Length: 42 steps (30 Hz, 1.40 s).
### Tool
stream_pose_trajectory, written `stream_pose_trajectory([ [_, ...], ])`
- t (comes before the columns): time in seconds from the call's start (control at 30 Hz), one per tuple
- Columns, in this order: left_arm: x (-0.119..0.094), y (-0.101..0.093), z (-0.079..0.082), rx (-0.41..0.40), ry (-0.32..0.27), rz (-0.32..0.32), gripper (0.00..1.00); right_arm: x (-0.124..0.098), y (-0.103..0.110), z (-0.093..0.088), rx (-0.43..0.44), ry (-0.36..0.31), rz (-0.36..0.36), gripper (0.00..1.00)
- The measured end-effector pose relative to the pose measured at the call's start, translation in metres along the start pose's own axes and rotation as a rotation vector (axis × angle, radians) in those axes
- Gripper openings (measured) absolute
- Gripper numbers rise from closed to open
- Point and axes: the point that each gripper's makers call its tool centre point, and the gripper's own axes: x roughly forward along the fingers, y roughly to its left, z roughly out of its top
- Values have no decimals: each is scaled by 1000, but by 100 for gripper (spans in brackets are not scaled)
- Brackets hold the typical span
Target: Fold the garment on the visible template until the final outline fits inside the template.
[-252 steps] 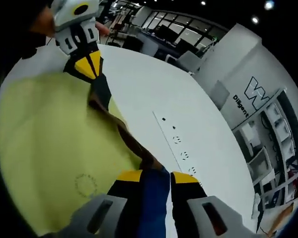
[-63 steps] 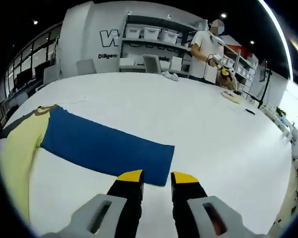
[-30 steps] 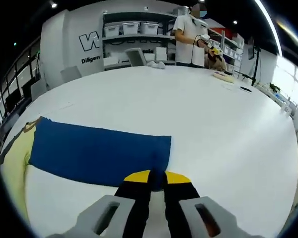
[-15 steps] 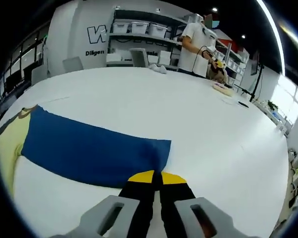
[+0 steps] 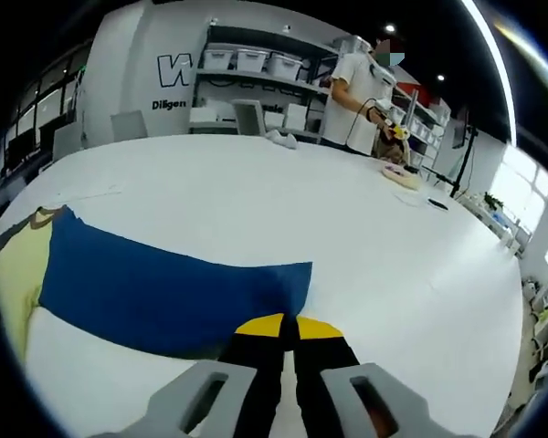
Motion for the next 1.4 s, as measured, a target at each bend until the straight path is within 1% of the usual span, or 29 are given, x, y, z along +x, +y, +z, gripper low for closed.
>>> stream_pose_trajectory([
  [0.13,0,-2,2,0,-8,-8,69,-10,5,14,15,-39,15,0],
  [0.23,-1,-3,3,2,-12,-11,68,-16,11,21,19,-56,29,0],
  [0.37,-3,-4,6,2,-24,-15,68,-25,25,33,17,-81,55,0],
  [0.57,-5,-4,9,-1,-35,-19,67,-36,54,60,-11,-135,99,0],
  [0.6,-5,-4,9,-2,-36,-19,67,-36,56,62,-11,-139,103,0],
  [0.73,-6,-4,12,-4,-45,-17,67,-45,85,80,-11,-172,150,0],
  [0.83,-6,-4,13,-5,-49,-18,67,-50,107,88,-28,-182,185,0],
  [0.87,-7,-4,14,-4,-53,-17,67,-53,122,94,-40,-195,211,0],
  [0.93,-7,-3,14,-4,-55,-16,67,-57,136,100,-38,-204,235,0],
  [0.97,-8,-3,15,-5,-56,-15,67,-60,148,105,-36,-215,259,0],
  [1.07,-8,-2,16,-9,-63,-14,67,-66,171,115,-47,-236,294,0],
  [1.1,-9,-2,16,-10,-64,-14,67,-68,182,119,-53,-242,313,0],
  [1.17,-9,-2,17,-11,-66,-14,67,-73,199,124,-60,-248,340,0],
  [1.2,-9,-2,17,-11,-67,-15,67,-74,203,125,-62,-250,346,0],
  [1.23,-9,-2,17,-11,-66,-15,67,-77,219,130,-71,-259,371,0],
  [1.27,-9,-2,17,-10,-66,-15,67,-79,230,132,-78,-266,388,0],
  [1.33,-9,-2,16,-11,-64,-16,67,-82,248,136,-82,-269,417,0],
  [1.37,-9,-2,16,-11,-64,-16,67,-83,252,136,-84,-270,423,0],
  [1.4,-9,-2,17,-13,-66,-15,67,-84,263,138,-89,-271,440,0],
])
